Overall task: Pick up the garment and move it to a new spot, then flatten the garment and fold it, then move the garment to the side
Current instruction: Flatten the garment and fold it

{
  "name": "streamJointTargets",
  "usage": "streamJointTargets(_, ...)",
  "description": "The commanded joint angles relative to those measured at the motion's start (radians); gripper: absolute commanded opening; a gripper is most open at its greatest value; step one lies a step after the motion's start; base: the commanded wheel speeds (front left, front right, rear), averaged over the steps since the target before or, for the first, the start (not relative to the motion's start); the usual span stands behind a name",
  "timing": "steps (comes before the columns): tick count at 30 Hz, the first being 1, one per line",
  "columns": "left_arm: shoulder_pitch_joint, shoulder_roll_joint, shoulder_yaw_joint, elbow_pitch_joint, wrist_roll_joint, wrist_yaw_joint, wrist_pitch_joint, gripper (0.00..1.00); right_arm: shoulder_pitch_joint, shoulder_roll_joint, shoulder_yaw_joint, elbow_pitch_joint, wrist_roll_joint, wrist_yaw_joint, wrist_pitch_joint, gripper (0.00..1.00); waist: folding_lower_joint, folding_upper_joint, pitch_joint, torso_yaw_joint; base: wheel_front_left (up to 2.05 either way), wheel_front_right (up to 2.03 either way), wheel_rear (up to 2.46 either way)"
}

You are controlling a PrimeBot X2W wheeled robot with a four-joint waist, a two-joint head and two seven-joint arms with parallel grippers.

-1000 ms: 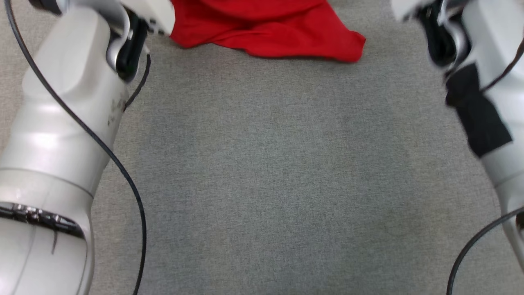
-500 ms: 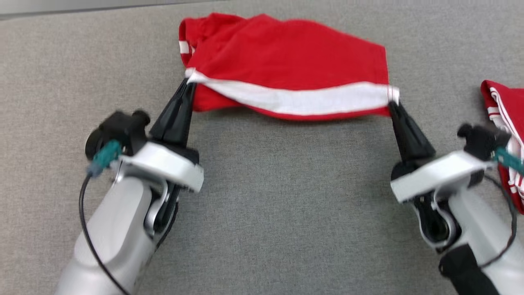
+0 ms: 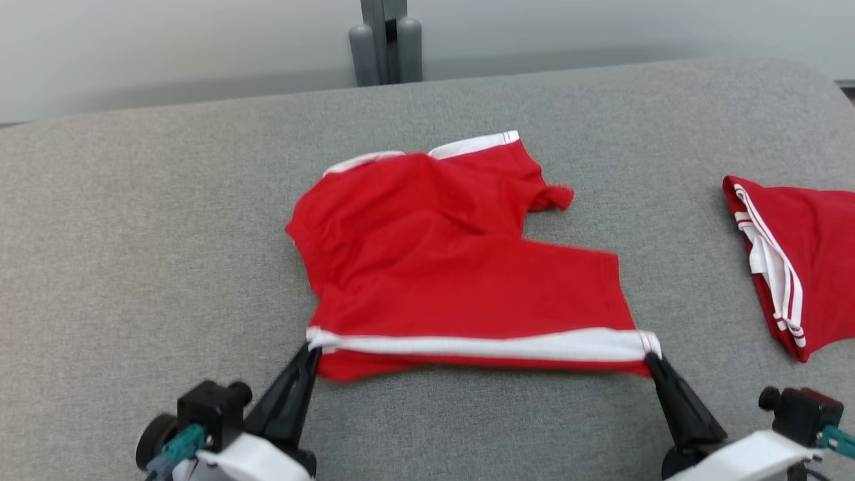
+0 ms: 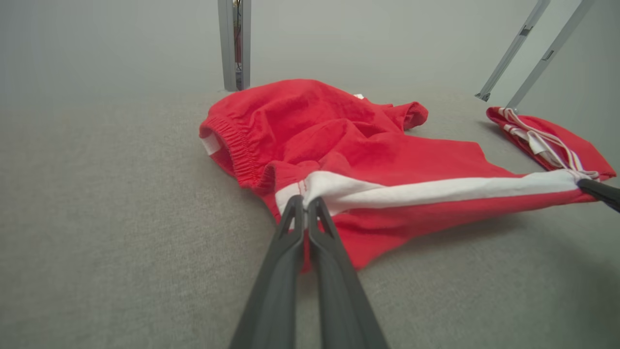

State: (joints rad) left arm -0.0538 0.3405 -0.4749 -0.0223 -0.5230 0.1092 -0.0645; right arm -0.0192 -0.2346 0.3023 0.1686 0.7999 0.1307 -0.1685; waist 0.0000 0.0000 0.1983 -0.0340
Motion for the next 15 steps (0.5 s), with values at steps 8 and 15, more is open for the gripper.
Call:
streamJointTargets(8, 0.187, 0.066, -0.010, -0.177, -0.040, 0.081, 0.131, 0.00, 0.219, 0.060, -0.126, -0.156, -0.054, 0.000, 0.185, 0.00, 0.0000, 0.0000, -0.071, 0.016, 0.00, 0.00, 0.00)
streamJointTargets(15, 0.286, 0.132, 0.000, -0.275, -0.069, 0.135, 0.239, 0.00, 0.366, 0.111, -0.240, -0.299, -0.116, 0.000, 0.385, 0.00, 0.0000, 0.0000, -0.118, 0.021, 0.00, 0.00, 0.00)
